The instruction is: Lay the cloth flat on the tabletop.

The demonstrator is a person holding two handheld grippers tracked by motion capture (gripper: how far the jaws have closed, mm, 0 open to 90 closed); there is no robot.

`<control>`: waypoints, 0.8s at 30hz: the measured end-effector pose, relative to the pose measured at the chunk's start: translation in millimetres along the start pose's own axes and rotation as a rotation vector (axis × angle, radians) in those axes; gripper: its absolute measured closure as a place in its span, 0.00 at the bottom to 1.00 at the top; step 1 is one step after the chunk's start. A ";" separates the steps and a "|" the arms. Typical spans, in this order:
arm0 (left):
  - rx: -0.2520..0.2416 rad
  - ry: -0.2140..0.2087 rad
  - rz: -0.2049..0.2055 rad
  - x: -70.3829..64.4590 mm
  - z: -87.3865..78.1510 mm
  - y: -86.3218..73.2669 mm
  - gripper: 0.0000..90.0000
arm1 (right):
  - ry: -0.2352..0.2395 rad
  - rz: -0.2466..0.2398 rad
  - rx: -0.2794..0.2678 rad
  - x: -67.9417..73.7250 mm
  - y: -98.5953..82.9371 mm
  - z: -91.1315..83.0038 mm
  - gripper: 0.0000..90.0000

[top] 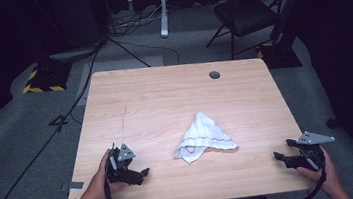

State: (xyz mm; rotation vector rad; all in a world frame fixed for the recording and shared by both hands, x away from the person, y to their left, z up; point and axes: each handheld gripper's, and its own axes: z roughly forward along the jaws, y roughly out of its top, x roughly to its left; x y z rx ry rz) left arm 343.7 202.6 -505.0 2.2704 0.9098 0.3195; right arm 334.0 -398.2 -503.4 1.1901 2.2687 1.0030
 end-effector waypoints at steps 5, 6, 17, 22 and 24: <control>-0.002 -0.020 0.029 1.3 1.6 1.8 0.00 | 0.030 -0.021 0.000 0.8 0.1 -0.4 0.26; -0.001 -0.022 0.028 0.7 2.1 2.3 0.00 | 0.031 -0.023 0.002 0.7 0.6 -0.2 0.26; 0.003 -0.040 0.051 -15.2 13.1 19.4 0.10 | 0.080 -0.135 0.008 13.1 18.4 6.4 0.37; 0.003 -0.067 0.081 -26.3 29.2 38.2 0.11 | 0.144 -0.254 -0.007 36.0 47.7 17.0 0.41; -0.007 -0.071 0.086 -29.4 35.2 44.6 0.13 | 0.162 -0.305 -0.007 47.4 59.9 23.7 0.42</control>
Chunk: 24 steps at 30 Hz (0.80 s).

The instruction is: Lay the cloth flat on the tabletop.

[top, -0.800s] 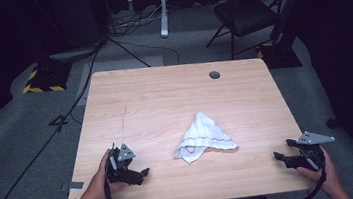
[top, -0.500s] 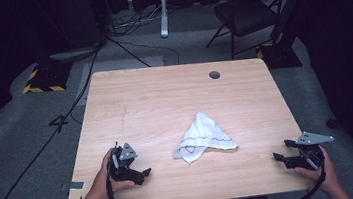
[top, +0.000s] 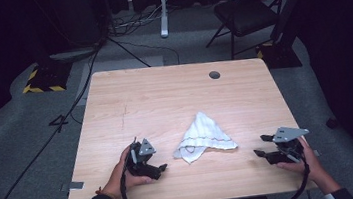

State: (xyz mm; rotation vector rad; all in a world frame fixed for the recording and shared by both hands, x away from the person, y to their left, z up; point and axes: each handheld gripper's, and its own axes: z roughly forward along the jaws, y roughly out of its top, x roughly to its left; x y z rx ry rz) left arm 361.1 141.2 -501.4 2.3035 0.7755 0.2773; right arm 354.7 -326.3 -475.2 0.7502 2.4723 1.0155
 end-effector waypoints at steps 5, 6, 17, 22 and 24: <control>-0.017 -0.024 0.028 -5.2 15.3 16.1 0.17 | 0.035 -0.064 0.015 11.9 21.3 24.0 0.46; -0.019 -0.027 0.032 -5.7 17.8 19.3 0.18 | 0.036 -0.075 0.016 13.6 24.0 28.2 0.47; -0.027 -0.054 0.044 -5.8 36.0 45.5 0.45 | 0.063 -0.089 0.053 20.2 34.7 55.8 0.59; -0.030 -0.070 0.037 2.6 32.7 44.7 0.73 | 0.026 -0.087 0.052 17.3 37.8 57.2 0.81; -0.028 -0.076 0.032 4.5 32.0 44.5 0.84 | 0.028 -0.087 0.039 16.9 39.1 56.1 0.88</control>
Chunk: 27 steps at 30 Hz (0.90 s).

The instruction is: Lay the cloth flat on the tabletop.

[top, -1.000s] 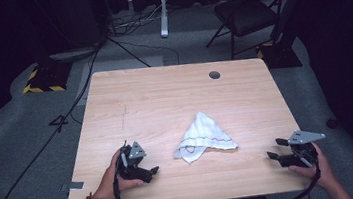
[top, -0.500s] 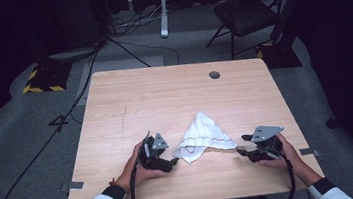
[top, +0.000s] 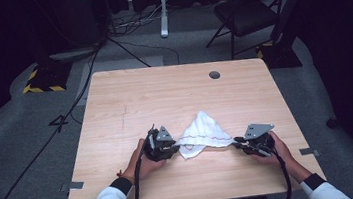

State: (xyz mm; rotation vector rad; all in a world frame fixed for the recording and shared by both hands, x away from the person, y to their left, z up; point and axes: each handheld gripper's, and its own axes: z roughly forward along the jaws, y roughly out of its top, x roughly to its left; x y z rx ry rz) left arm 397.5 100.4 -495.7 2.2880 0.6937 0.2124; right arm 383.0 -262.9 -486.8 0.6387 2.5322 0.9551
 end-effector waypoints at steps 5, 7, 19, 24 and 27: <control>-0.010 -0.004 0.056 1.9 -10.1 1.4 0.93 | -0.023 -0.002 -0.063 -0.9 6.1 -11.6 0.95; -0.020 0.002 0.082 -0.3 -14.8 3.5 0.94 | -0.036 0.004 -0.098 -2.7 8.4 -18.8 0.96; -0.182 0.033 0.129 -4.0 -60.8 25.4 0.96 | -0.103 0.046 -0.283 -12.8 34.3 -66.3 0.98; -0.234 0.069 0.179 -8.5 -85.6 40.3 0.96 | -0.119 0.057 -0.336 -15.7 48.0 -82.1 0.98; -0.276 0.073 0.191 -10.4 -102.4 48.4 0.96 | -0.132 0.056 -0.361 -15.7 55.7 -91.9 0.98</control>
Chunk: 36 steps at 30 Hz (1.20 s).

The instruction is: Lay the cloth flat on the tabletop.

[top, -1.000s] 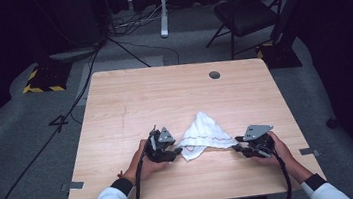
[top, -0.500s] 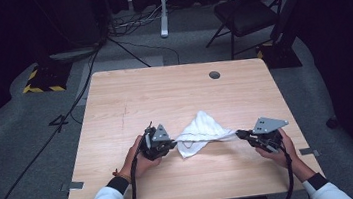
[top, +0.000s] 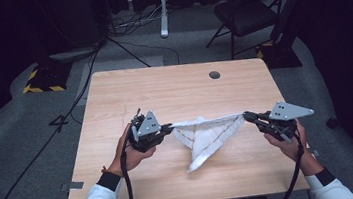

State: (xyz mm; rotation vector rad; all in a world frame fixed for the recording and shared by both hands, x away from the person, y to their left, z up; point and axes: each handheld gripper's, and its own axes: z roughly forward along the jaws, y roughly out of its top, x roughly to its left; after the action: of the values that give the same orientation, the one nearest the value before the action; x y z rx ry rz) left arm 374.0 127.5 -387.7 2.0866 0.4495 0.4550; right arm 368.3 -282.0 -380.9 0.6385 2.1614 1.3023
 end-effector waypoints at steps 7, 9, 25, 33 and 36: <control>-0.039 0.023 0.028 0.3 -18.5 16.8 0.96 | -0.005 -0.013 -0.035 2.1 18.0 -10.9 0.98; -0.053 0.019 0.034 -0.8 -24.5 21.5 0.96 | -0.005 -0.018 -0.042 2.5 21.8 -13.4 0.98; -0.127 0.021 0.149 -30.2 -74.0 53.9 0.96 | 0.003 -0.035 -0.122 24.5 46.1 -57.4 0.98; -0.126 0.024 0.132 -16.9 -61.7 61.6 0.95 | -0.032 -0.018 -0.118 20.1 49.0 -59.5 0.98; -0.097 0.025 0.106 -2.5 -43.6 61.5 0.95 | -0.069 0.000 -0.105 7.6 46.2 -48.5 0.98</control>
State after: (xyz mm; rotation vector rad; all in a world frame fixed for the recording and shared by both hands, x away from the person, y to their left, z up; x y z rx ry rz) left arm 359.4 126.2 -313.7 2.0192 0.3256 0.5544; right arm 336.6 -289.0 -321.9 0.6315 2.0242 1.3635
